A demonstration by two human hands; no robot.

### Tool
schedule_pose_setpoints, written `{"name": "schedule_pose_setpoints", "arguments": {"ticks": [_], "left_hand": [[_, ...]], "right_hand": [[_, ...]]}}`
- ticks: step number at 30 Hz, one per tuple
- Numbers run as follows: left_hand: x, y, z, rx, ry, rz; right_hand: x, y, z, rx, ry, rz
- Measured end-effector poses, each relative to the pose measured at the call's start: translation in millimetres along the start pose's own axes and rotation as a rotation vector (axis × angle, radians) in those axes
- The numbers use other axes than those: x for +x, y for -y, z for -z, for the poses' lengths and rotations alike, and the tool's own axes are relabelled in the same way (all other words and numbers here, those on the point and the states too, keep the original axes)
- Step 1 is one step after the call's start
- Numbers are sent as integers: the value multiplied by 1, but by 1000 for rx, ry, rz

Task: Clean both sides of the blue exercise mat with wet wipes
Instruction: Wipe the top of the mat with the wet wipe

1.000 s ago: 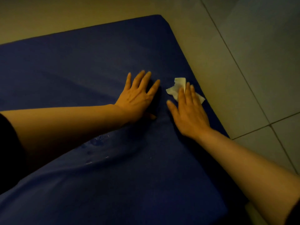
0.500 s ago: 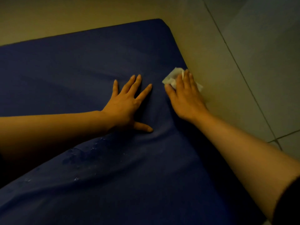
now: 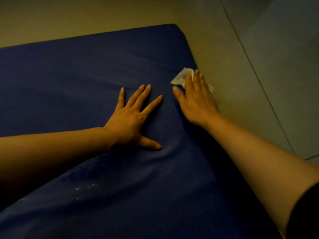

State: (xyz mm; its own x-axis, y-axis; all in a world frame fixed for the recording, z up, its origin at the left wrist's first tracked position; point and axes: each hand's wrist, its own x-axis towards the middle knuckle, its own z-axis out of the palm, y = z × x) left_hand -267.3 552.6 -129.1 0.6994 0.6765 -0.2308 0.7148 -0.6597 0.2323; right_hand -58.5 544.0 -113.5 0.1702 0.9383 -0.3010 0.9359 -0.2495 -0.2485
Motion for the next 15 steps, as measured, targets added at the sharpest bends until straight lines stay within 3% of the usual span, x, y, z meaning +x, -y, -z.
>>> {"name": "schedule_pose_setpoints", "arguments": {"ticks": [3,6,9,15], "left_hand": [[-1,0,0,7,5,-3],[-1,0,-2,13,-10,-5],[-1,0,-3,15,-20,-11],[-2,1,1,2,18,-18]], "right_hand": [[10,7,0,22,-19,-48],[-29,10,-12,-78,-73,64],[-55,9,-15,-114,-23,143],[41,18,11,70,29,-77]]}}
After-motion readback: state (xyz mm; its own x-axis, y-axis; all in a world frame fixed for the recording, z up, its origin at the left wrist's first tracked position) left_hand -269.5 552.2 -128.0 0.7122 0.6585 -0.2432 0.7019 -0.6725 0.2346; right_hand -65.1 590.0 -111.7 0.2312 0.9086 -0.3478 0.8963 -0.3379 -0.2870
